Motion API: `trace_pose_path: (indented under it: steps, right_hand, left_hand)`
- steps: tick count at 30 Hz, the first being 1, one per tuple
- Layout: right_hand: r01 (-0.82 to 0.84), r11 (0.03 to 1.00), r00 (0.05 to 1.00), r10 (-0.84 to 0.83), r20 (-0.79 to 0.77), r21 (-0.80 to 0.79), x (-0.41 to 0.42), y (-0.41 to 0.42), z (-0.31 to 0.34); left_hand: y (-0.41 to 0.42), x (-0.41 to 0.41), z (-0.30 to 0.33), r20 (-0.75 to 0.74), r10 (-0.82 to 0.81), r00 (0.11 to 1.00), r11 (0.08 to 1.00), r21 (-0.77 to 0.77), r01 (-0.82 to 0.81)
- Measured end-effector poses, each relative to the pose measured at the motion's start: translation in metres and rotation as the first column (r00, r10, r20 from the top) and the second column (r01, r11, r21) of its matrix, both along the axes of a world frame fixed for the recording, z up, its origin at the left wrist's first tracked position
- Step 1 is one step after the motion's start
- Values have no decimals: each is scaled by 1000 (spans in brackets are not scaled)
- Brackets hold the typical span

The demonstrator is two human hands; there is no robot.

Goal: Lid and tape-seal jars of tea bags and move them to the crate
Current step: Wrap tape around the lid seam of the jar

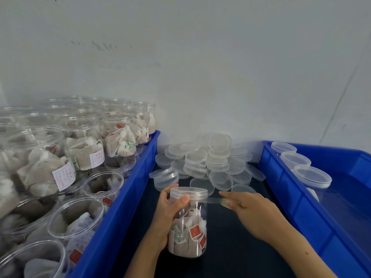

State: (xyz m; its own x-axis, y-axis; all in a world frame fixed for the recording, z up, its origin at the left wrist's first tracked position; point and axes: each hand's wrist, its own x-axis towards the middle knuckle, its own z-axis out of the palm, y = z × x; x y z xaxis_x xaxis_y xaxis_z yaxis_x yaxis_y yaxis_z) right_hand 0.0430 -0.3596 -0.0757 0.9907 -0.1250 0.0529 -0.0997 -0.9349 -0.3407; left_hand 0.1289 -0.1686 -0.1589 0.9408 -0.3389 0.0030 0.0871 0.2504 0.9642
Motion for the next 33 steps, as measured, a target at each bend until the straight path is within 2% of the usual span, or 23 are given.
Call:
trace_pose_path:
  steps: [3,8,18,24,28,31,33]
  right_hand:
    - [-17,999,1000,17,0,-44,1,-2,0]
    - [-59,997,998,59,-13,-55,5,0,-5]
    - [-131,986,987,140,-78,103,5,-6,-4]
    - [-129,985,990,134,-32,112,5,-3,-4]
    - [-144,984,989,147,-19,102,4,2,-3]
    - [-150,984,988,153,-32,93,4,5,-2]
    - [-164,982,985,169,-39,96,4,8,0]
  left_hand:
    - [0,1,-1,23,-47,999,998,41,46]
    - [3,3,-2,36,-74,997,997,20,74]
    - [5,-3,0,187,-134,973,991,25,131]
    - [6,-12,10,405,-80,911,983,181,6]
    - [-8,-22,11,420,79,904,980,133,-147]
    - [-13,-24,12,482,157,862,938,200,-283]
    - [-11,-22,13,474,166,865,906,272,-324]
